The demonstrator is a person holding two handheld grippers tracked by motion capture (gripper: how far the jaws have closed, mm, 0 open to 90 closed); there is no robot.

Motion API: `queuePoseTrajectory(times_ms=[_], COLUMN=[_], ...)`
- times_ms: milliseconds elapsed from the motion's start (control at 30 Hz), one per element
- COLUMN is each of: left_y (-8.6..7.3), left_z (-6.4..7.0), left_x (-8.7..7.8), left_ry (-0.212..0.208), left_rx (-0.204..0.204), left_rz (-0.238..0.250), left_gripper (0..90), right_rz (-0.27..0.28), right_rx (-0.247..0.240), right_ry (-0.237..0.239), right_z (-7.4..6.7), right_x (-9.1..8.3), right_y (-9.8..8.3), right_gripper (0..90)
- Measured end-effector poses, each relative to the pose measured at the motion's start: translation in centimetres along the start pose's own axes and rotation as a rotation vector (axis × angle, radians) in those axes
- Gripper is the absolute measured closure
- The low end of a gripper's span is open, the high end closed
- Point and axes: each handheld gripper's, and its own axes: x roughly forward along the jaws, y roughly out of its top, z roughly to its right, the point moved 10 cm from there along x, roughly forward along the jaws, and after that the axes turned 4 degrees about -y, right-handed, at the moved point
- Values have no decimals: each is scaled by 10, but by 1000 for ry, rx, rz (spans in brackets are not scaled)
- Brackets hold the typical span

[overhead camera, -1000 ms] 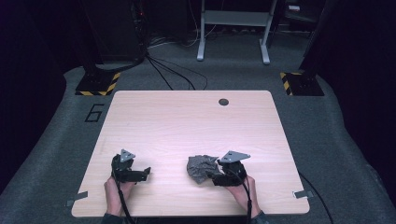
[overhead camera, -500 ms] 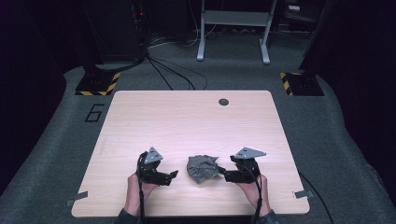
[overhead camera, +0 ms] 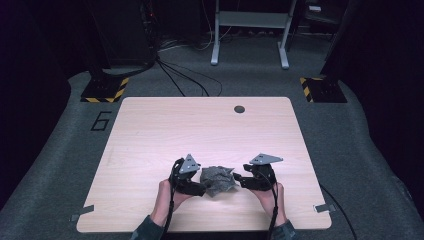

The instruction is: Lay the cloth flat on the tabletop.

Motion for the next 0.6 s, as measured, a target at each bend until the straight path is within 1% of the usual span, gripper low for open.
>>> queuePoseTrajectory(times_ms=[67, 100, 167, 200, 233, 267, 300, 333, 367, 400, 467, 533, 567, 600], left_y=[1, 1, 0, -2, -4, -7, -9, -11, -12, -13, -14, -16, -17, -18], left_z=[3, 4, 5, 7, 7, 6, 5, 5, 5, 4, 4, 4, 3, 4], left_x=[4, 7, 11, 13, 15, 17, 18, 18, 19, 18, 18, 17, 16, 16], left_ry=[-9, -8, -25, -50, -59, -57, -59, -58, -64, -63, -65, -67, -62, -66], left_rx=[16, 20, 14, 11, 6, 6, 6, 3, -5, -3, -3, 2, 7, 4], left_rz=[-14, -20, -15, -17, -23, -28, -35, -34, -27, -26, -17, -23, -25, -23], left_gripper=[230, 256, 367, 434, 486, 519, 574, 604, 640, 677, 724, 764, 778, 788], right_rz=[2, 0, -3, -5, -12, -20, -30, -45, -56, -77, -103, -136, -142, -160], right_rx=[-8, -12, -10, -6, -4, -12, -15, -11, -22, -24, -23, -26, -34, -35], right_ry=[-3, -5, 0, 1, 5, 2, 7, 11, 16, 18, 26, 36, 39, 36], right_z=[1, 2, 4, 6, 8, 9, 10, 9, 9, 9, 7, 4, 1, -1], right_x=[4, 7, 12, 15, 18, 21, 25, 29, 33, 37, 46, 53, 56, 59], right_y=[3, 5, 8, 10, 12, 13, 13, 13, 13, 11, 7, 3, 1, -1], right_gripper=[440, 442, 456, 460, 466, 477, 483, 494, 493, 496, 504, 522, 535, 570])
